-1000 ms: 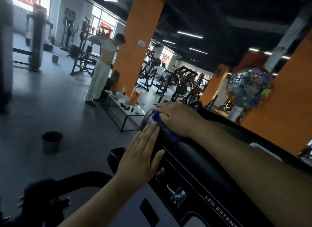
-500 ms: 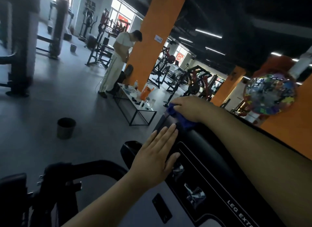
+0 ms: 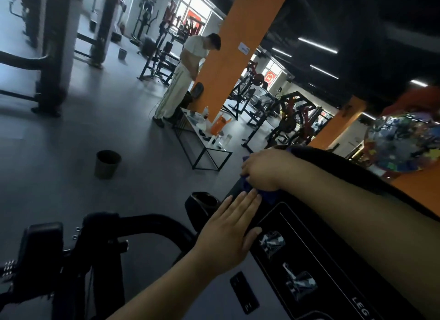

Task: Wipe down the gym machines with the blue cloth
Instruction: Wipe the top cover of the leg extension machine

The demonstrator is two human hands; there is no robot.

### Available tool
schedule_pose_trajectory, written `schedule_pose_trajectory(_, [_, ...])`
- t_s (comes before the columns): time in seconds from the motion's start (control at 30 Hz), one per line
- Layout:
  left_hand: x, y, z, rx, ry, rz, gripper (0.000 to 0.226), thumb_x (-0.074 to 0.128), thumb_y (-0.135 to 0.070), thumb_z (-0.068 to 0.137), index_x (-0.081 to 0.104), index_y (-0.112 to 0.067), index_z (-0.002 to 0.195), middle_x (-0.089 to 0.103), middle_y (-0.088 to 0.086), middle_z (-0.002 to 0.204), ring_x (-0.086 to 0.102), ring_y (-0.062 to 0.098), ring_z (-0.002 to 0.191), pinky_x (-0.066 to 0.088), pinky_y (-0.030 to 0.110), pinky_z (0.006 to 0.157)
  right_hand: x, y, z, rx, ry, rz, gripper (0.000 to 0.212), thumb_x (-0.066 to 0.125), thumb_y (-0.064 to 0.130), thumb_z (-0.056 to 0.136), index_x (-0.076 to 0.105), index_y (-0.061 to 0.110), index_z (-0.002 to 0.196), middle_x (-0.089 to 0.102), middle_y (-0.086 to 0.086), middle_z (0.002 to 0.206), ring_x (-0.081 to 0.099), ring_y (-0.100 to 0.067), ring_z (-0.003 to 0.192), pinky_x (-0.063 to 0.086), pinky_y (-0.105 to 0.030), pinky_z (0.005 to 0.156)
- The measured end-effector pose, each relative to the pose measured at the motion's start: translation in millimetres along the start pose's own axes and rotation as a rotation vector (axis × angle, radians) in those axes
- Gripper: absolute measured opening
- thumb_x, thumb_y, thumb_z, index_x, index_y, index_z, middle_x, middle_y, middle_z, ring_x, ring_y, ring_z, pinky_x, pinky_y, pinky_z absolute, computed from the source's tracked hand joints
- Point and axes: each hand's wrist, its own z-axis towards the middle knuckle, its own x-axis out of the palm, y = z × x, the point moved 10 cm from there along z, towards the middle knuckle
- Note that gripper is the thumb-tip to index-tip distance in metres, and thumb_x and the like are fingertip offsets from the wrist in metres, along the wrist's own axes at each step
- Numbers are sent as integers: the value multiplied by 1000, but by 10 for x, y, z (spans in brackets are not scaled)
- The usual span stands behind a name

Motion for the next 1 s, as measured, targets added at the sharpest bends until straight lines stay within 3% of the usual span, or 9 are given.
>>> schedule_pose_trajectory(0.1, [57, 31, -71, 7, 18, 1, 70, 28, -53, 120, -5, -25, 176, -12, -9, 183, -4, 11, 169, 16, 46, 137, -58, -161, 2, 75, -16, 12, 47, 40, 41, 99, 67, 34, 137, 62, 3, 145, 63, -30, 125, 56, -57, 99])
schedule_pose_trajectory(0.2, [75, 52, -122, 7, 18, 7, 71, 29, -52, 120, -5, -24, 176, -12, -9, 183, -4, 11, 169, 15, 47, 137, -247, -284, -69, 123, -76, -22, 46, 42, 36, 101, 64, 29, 141, 57, -1, 152, 57, -31, 133, 52, -56, 106])
schedule_pose_trajectory(0.37, [124, 89, -178, -1, 43, 14, 71, 27, -53, 120, -6, -25, 176, -10, -9, 183, -6, 12, 169, 15, 48, 137, 7, 263, -136, -52, -26, -224, 44, 46, 37, 104, 62, 30, 144, 53, 0, 154, 53, -32, 133, 46, -59, 109])
schedule_pose_trajectory(0.5, [92, 83, -177, 3, 27, 14, 70, 28, -52, 120, -4, -25, 176, -9, -9, 184, -4, 12, 169, 15, 47, 137, -225, -87, -219, 112, -168, -88, 46, 37, 45, 105, 59, 30, 143, 53, 1, 153, 50, -29, 137, 46, -53, 110])
schedule_pose_trajectory(0.6, [124, 80, -174, -4, 34, 11, 71, 28, -52, 120, -4, -24, 176, -7, -8, 184, -3, 12, 169, 16, 47, 137, -22, 286, -247, -48, -129, -250, 47, 39, 49, 105, 65, 29, 139, 56, 0, 152, 48, -31, 139, 40, -59, 114])
schedule_pose_trajectory(0.67, [132, 77, -171, -5, 41, 14, 70, 27, -53, 119, -5, -25, 176, -8, -8, 184, -4, 11, 169, 15, 47, 137, 19, 285, -266, -59, -117, -199, 44, 41, 46, 107, 63, 30, 141, 55, 1, 152, 51, -29, 139, 41, -59, 115])
schedule_pose_trajectory(0.8, [90, 77, -176, -10, 29, 3, 70, 28, -51, 120, -4, -25, 176, -11, -10, 183, -5, 10, 169, 14, 46, 138, -245, -207, -336, 170, -179, 48, 47, 39, 44, 105, 56, 30, 147, 49, 2, 159, 47, -29, 144, 45, -55, 114])
schedule_pose_trajectory(0.93, [121, 76, -174, -10, 39, 5, 69, 26, -52, 120, -6, -25, 175, -11, -10, 183, -6, 10, 169, 14, 47, 137, -82, 198, -363, 11, -88, -71, 52, 38, 47, 106, 56, 34, 153, 42, 3, 169, 29, -32, 159, 28, -59, 126])
schedule_pose_trajectory(1.0, [114, 83, -170, -8, 40, 5, 69, 26, -52, 120, -6, -26, 175, -12, -10, 183, -6, 10, 169, 13, 46, 138, -124, -2, -353, 85, -96, 28, 54, 38, 49, 98, 59, 40, 147, 49, 1, 162, 41, -31, 152, 39, -61, 118])
